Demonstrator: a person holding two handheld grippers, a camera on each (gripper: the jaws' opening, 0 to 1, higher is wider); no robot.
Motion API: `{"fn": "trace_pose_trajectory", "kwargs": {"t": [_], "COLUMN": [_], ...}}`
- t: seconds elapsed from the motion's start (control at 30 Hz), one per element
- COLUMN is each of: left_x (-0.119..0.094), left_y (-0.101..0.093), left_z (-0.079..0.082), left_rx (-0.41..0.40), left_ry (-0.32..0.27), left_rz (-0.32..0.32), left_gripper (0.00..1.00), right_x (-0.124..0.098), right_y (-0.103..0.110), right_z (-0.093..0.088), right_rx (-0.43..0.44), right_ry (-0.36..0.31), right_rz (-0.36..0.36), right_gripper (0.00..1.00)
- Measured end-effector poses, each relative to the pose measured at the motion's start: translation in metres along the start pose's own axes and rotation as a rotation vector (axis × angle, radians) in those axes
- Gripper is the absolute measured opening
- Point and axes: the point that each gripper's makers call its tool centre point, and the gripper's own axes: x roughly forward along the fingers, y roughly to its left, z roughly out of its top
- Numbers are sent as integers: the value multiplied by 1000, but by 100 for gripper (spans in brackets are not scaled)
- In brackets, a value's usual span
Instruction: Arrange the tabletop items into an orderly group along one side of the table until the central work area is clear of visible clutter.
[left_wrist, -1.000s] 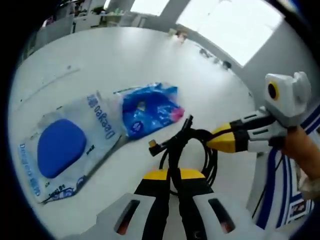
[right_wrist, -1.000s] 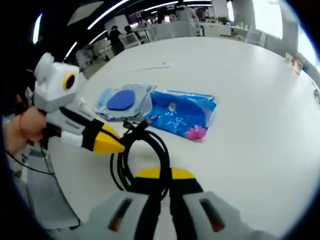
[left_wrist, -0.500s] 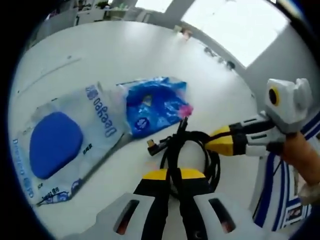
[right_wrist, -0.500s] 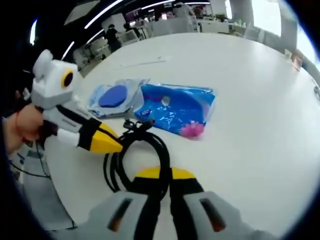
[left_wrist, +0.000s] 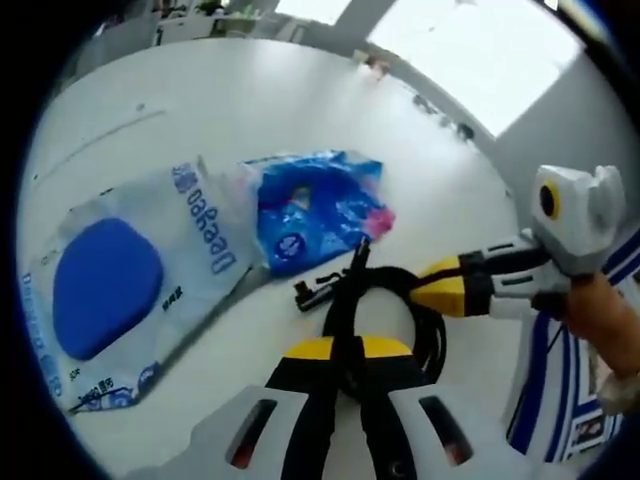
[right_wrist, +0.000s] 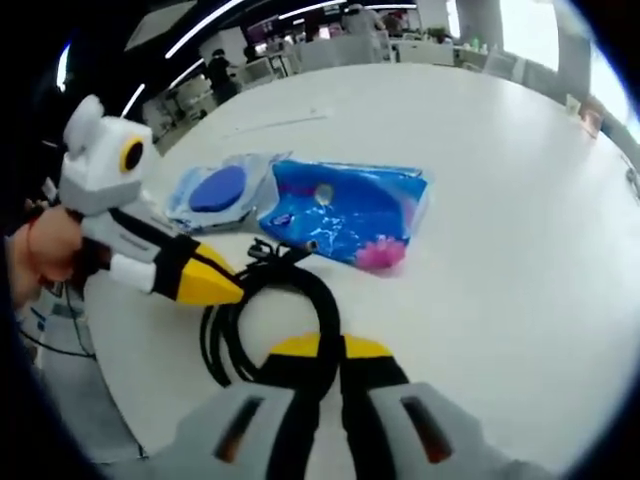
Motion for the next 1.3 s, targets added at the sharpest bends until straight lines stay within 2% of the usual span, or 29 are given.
{"fn": "trace_pose_trajectory", "kwargs": {"t": [0.67,0.73,0.97,1.3], "left_x": [0,0,-1,-4], "left_y": [-4,-3,-3,-4], "left_z": [2,2,3,4], "left_rx": [53,57,66,81], "left_ry": [-25,-27,-37,-46], "left_rz": [-5,-3,-6,-9], "left_gripper": [5,10,15,21], "right_x": [-2,-3,-4,-5], "right_y": [-3,-4,-5,-7], "right_z": [-1,-2,-3,-4], "right_rx": [-8,-8,-16,-33], "right_ry": [-13,-14,-18,-27], "right_rz": [-8,-11,-18,-29], "right_gripper": [5,6,9,18]}}
